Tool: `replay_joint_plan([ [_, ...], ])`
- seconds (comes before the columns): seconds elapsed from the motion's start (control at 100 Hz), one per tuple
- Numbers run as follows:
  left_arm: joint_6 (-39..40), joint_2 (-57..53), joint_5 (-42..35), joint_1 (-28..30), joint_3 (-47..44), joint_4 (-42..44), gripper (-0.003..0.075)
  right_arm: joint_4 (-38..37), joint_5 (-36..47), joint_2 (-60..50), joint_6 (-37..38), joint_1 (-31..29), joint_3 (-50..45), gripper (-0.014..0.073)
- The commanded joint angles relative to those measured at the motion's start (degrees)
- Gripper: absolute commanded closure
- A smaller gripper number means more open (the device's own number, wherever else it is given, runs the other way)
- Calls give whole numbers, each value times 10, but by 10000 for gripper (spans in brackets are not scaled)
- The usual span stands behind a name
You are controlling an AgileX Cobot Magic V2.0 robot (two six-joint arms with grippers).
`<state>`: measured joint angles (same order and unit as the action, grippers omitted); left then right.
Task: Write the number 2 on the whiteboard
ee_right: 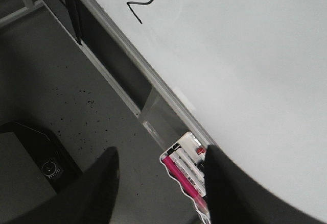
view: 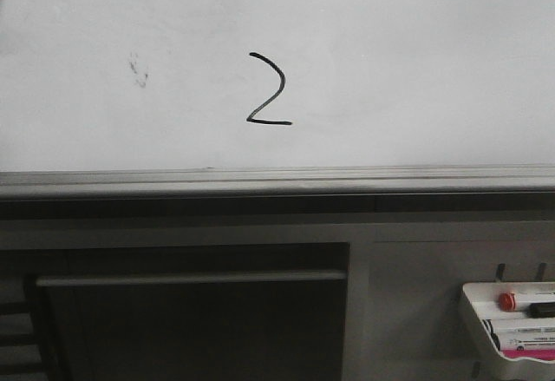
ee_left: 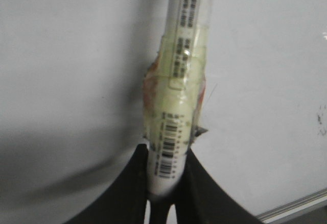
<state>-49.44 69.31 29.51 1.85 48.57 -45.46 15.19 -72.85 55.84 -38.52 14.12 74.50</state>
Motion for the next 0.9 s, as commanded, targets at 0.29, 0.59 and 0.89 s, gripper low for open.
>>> replay_joint_plan([
  [0.29,8,2,-11,2,15,-23,738,12,15,-5,2,-3,11,261],
  [0.59,8,21,-17,2,15,-27,738,12,15,-5,2,-3,11,261],
  [0.89,8,29,-9,2,15,-31,571,12,15,-5,4,-3,11,261],
])
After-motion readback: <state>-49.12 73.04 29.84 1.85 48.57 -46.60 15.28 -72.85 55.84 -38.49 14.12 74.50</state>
